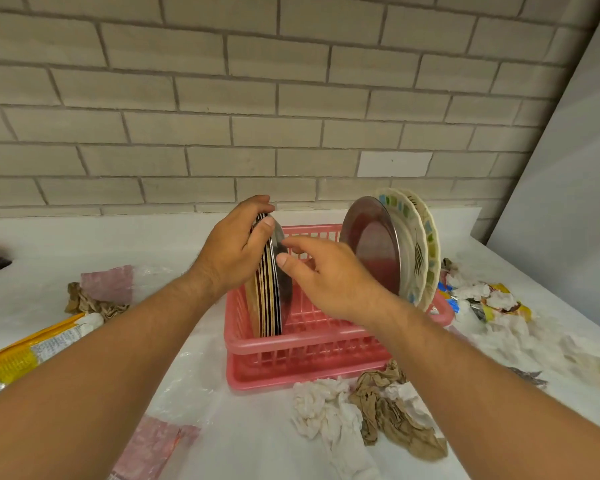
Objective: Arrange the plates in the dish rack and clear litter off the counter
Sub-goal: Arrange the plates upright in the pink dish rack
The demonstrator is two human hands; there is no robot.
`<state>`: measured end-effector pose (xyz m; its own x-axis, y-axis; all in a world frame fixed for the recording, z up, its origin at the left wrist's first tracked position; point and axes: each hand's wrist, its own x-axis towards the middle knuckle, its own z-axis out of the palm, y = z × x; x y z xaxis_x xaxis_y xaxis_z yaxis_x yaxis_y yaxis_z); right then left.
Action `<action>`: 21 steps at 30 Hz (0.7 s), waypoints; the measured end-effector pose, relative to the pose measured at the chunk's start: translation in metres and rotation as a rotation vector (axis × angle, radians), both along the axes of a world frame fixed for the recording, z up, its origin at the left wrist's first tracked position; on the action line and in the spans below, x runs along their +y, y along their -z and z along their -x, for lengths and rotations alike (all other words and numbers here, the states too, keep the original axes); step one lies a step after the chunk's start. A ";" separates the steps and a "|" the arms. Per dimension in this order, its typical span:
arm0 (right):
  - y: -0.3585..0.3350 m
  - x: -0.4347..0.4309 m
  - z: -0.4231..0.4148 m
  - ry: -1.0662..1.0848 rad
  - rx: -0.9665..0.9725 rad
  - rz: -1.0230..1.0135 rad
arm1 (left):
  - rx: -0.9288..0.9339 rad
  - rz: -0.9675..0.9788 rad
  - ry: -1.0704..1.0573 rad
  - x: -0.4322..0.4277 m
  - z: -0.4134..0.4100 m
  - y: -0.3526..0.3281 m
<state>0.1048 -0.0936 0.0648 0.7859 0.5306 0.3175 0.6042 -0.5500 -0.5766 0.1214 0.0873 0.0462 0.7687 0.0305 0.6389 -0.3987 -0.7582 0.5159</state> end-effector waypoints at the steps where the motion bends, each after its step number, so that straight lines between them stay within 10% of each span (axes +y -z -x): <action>1: 0.005 0.002 0.000 -0.004 0.015 -0.037 | -0.014 -0.012 0.001 0.001 0.000 0.000; 21: 0.017 0.008 -0.005 0.054 -0.016 -0.024 | 0.046 0.102 0.044 0.009 -0.005 0.000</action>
<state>0.1096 -0.0861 0.0477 0.8078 0.4796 0.3428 0.5835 -0.5681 -0.5803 0.1263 0.0967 0.0465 0.7993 0.0590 0.5980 -0.4047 -0.6828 0.6083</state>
